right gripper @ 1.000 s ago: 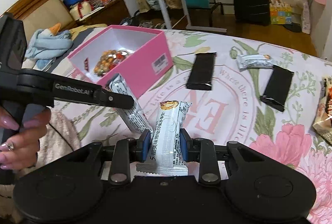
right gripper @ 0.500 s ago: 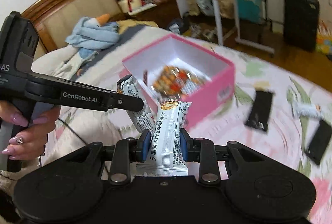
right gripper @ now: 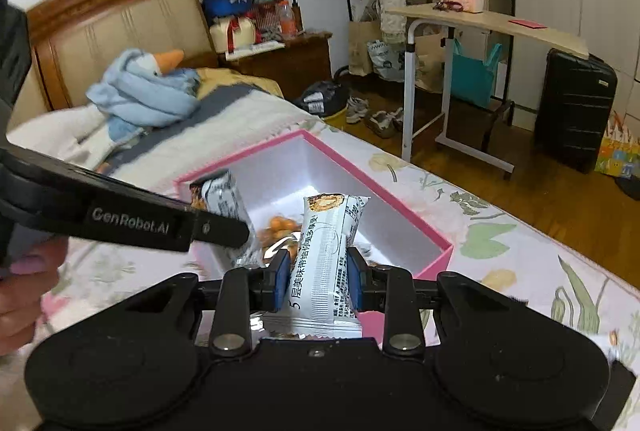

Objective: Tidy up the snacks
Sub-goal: 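Carry both white wafer bars into the pink box and open both grippers, then grasp a black-wrapped bar with the left gripper while the right gripper grasps another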

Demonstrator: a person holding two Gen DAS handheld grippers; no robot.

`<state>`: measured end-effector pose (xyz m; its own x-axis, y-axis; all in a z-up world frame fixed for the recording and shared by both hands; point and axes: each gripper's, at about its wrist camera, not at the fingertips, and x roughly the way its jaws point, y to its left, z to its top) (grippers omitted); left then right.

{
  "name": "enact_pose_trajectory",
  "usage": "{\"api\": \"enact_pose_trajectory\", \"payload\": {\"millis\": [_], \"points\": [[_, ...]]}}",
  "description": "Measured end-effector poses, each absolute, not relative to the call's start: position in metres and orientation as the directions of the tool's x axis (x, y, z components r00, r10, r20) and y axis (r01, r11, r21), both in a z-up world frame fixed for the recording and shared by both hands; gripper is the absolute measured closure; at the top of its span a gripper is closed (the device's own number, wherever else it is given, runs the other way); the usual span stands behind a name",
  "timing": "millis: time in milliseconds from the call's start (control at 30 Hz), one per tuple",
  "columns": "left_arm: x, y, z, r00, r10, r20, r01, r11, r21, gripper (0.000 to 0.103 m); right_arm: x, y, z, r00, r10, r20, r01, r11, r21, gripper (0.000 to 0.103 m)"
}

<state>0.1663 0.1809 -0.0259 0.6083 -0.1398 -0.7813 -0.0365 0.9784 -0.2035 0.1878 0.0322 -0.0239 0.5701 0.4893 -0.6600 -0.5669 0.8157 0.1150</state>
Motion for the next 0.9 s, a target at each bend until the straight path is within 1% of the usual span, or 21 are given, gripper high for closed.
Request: {"api": "enact_pose_trajectory", "payload": {"millis": [67,133,233,267,367,400,500,633,733,833,900], "points": [[0.179,0.179,-0.038,0.58,-0.134,-0.803,-0.048,0.979,-0.198,0.08,0.199,0.036,-0.034,0.574,0.473,-0.668,-0.57,0.817,0.089,0.069],[0.188,0.177,-0.049,0.571,-0.093,-0.816,-0.075,0.983,-0.165,0.079,0.206,0.039,-0.044,0.574,0.463,-0.676,-0.568,0.819,0.078,0.069],[0.196,0.178,-0.062,0.553,-0.072,-0.83,-0.097,0.984,-0.15,0.078,0.213,0.04,-0.059,0.577,0.468,-0.67,-0.564,0.821,0.088,0.066],[0.199,0.179,-0.066,0.545,-0.068,-0.835,-0.112,0.982,-0.153,0.078,0.214,0.039,-0.062,0.583,0.467,-0.665,-0.56,0.824,0.088,0.059],[0.201,0.182,-0.074,0.524,-0.096,-0.846,-0.119,0.976,-0.185,0.075,0.212,0.034,-0.063,0.576,0.494,-0.651,-0.567,0.815,0.116,0.058],[0.199,0.182,-0.074,0.524,-0.099,-0.846,-0.118,0.975,-0.187,0.071,0.209,0.029,-0.061,0.575,0.509,-0.64,-0.571,0.81,0.132,0.058],[0.192,0.18,-0.071,0.535,-0.11,-0.838,-0.094,0.978,-0.188,0.064,0.199,0.013,-0.047,0.598,0.519,-0.611,-0.552,0.819,0.155,0.058],[0.178,0.176,-0.056,0.546,-0.134,-0.827,-0.062,0.978,-0.2,0.062,0.178,-0.025,-0.024,0.634,0.506,-0.585,-0.497,0.846,0.194,0.056],[0.166,0.168,-0.04,0.558,-0.159,-0.814,-0.019,0.979,-0.205,0.062,0.159,-0.055,-0.013,0.66,0.449,-0.603,-0.443,0.88,0.17,0.054],[0.157,0.154,-0.025,0.563,-0.195,-0.803,0.032,0.976,-0.214,0.061,0.145,-0.084,-0.007,0.67,0.369,-0.644,-0.378,0.916,0.132,0.054],[0.153,0.142,-0.016,0.567,-0.225,-0.792,0.075,0.972,-0.223,0.061,0.137,-0.105,-0.003,0.669,0.335,-0.664,-0.334,0.933,0.135,0.052]]}}
